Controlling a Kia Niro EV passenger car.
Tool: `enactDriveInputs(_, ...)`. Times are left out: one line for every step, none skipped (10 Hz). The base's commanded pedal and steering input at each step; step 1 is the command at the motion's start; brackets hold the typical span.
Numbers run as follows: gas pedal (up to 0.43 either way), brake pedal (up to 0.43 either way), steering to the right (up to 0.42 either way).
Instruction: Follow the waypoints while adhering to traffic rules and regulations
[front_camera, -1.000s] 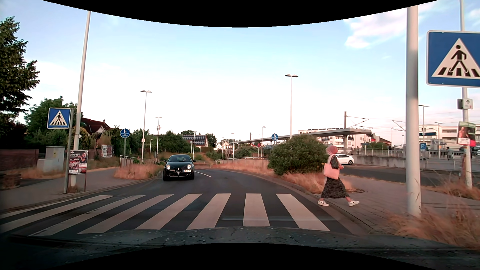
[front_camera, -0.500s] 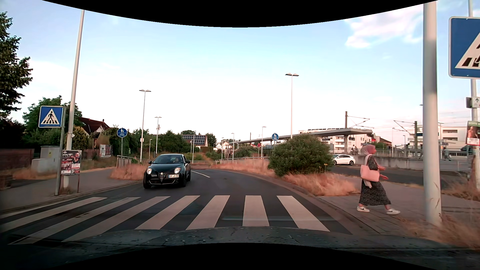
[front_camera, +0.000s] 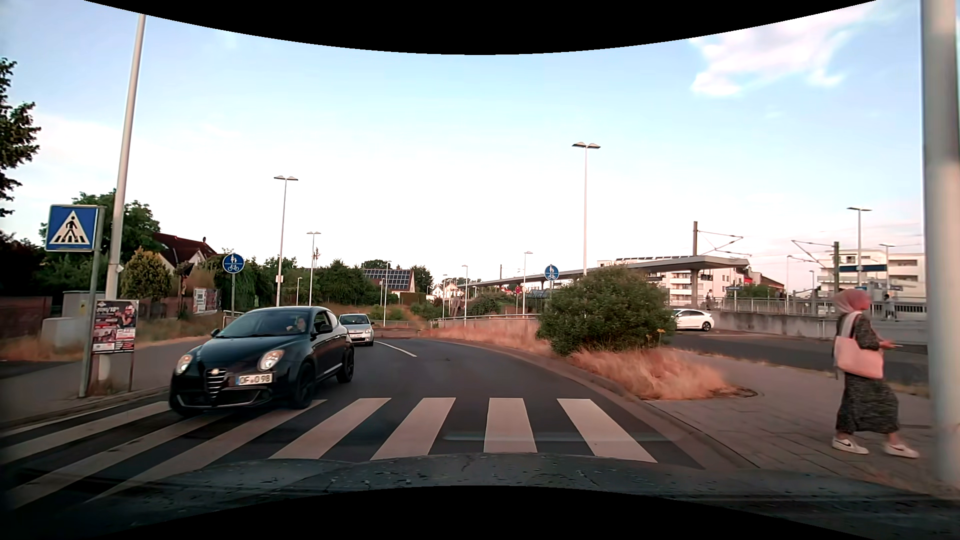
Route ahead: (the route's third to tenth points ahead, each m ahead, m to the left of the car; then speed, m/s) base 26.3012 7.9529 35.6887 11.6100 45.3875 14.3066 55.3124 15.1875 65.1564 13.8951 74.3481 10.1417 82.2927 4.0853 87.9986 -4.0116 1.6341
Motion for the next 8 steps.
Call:
enactDriveInputs(0.28,0.0,-0.005)
enactDriveInputs(0.287,0.0,-0.007)
enactDriveInputs(0.299,0.0,-0.007)
enactDriveInputs(0.299,0.0,-0.007)
enactDriveInputs(0.311,0.0,-0.008)
enactDriveInputs(0.311,0.0,-0.009)
enactDriveInputs(0.319,0.0,-0.013)
enactDriveInputs(0.331,0.0,-0.021)
